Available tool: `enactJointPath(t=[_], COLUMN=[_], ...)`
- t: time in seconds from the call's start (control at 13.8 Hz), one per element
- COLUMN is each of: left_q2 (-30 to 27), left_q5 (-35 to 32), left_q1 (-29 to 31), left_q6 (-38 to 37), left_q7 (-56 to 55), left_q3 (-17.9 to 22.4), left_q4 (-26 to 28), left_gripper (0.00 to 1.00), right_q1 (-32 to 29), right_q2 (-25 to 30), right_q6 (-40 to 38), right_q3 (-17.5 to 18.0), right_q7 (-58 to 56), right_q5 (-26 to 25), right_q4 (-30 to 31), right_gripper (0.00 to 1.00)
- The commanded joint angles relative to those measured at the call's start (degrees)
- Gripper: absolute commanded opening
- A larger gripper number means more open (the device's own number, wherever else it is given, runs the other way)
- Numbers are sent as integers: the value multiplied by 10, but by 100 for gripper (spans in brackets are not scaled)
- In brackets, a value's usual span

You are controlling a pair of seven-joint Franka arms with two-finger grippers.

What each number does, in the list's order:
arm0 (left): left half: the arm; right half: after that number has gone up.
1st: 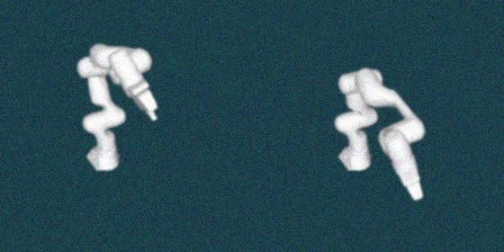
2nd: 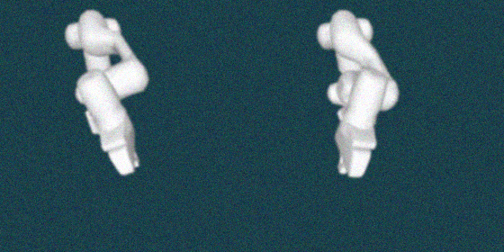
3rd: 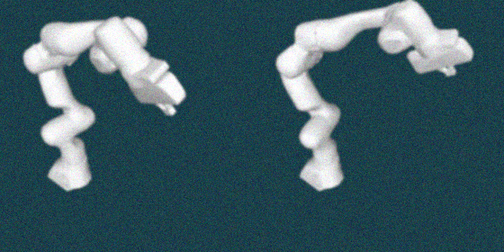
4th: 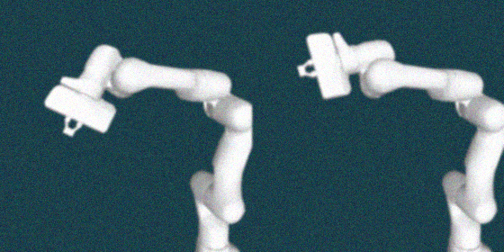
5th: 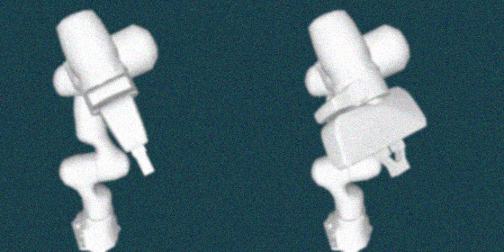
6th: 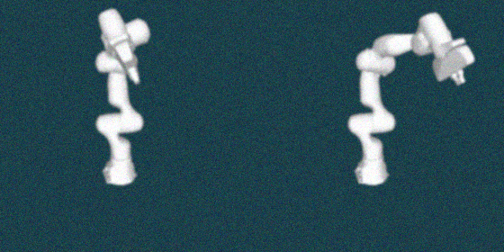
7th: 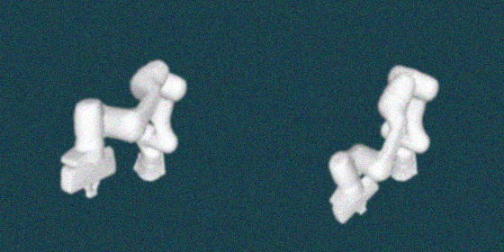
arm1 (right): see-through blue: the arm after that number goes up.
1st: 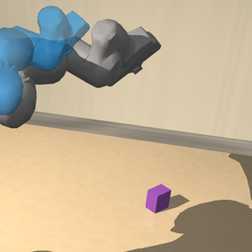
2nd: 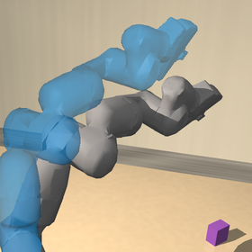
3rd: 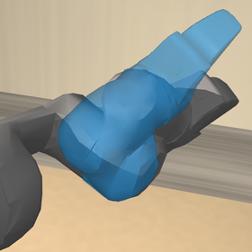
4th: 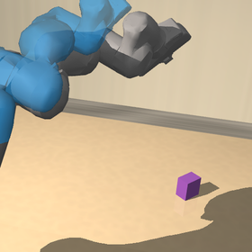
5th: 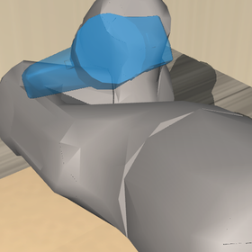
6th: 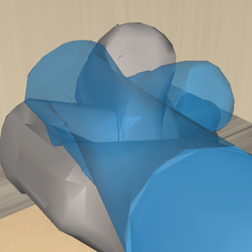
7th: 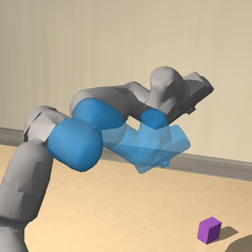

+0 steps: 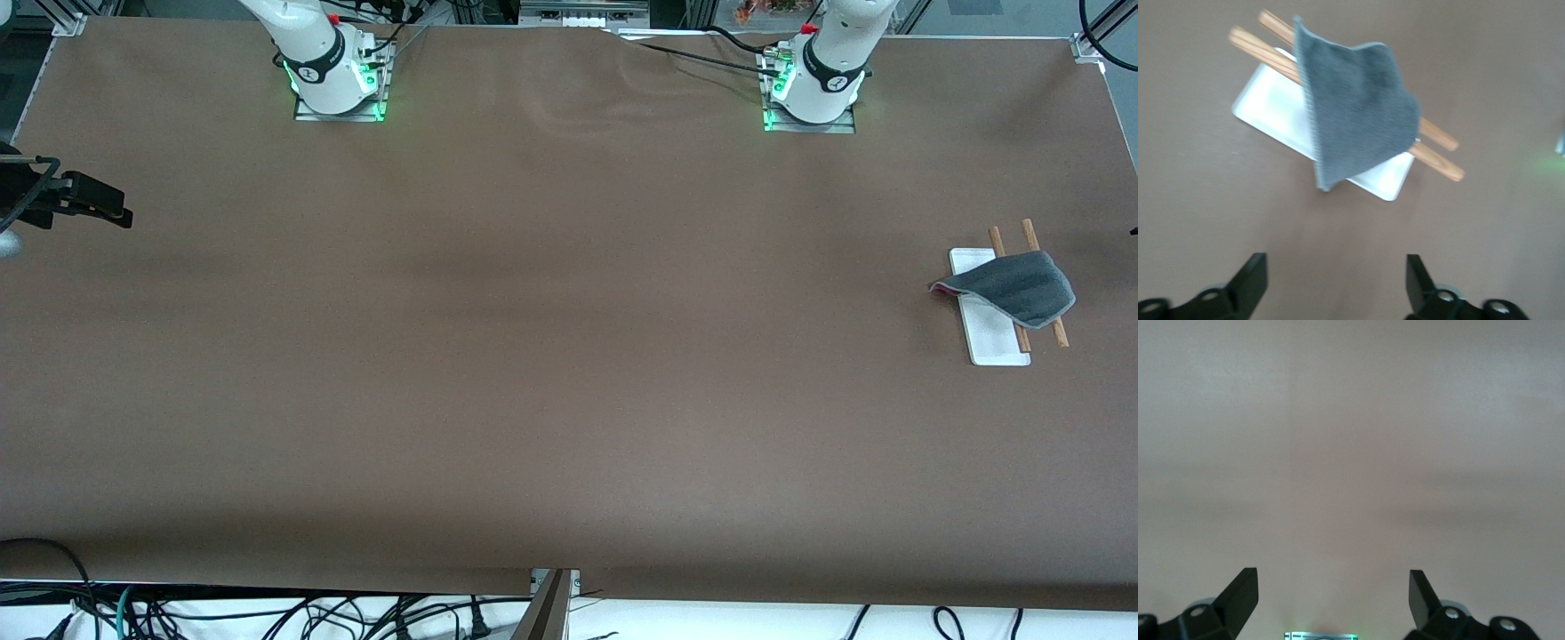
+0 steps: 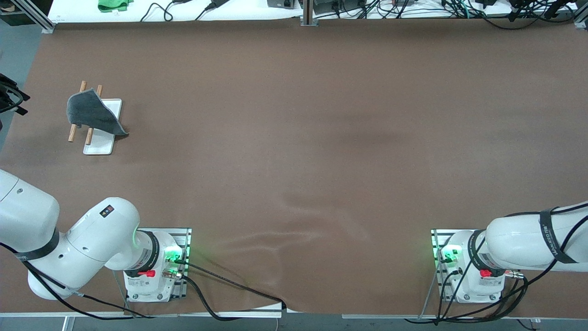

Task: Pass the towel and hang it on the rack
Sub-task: 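Open the left gripper and lift it off the towel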

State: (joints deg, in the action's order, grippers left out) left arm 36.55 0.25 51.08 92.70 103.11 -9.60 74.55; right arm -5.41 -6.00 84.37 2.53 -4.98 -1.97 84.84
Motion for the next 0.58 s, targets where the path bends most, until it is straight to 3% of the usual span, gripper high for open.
enactJointPath(t=[0.0, 0.22, 0.51], left_q2=[23, 16, -24], left_q5=[-1, 4, -2], left_q1=[-29, -33, -115], left_q6=[11, 9, -32], left_q7=[34, 24, -121], left_q3=[2, -5, -2], left_q4=[-50, -54, -54], left_gripper=[100, 100, 100], right_q1=[0, 0, 3], right_q2=[6, 6, 5], right_q6=[2, 3, 3], right_q3=[0, 0, 1], right_q7=[-8, -9, -9], right_q5=[1, 1, 1], right_q4=[6, 6, 5], right_gripper=[100, 100, 100])
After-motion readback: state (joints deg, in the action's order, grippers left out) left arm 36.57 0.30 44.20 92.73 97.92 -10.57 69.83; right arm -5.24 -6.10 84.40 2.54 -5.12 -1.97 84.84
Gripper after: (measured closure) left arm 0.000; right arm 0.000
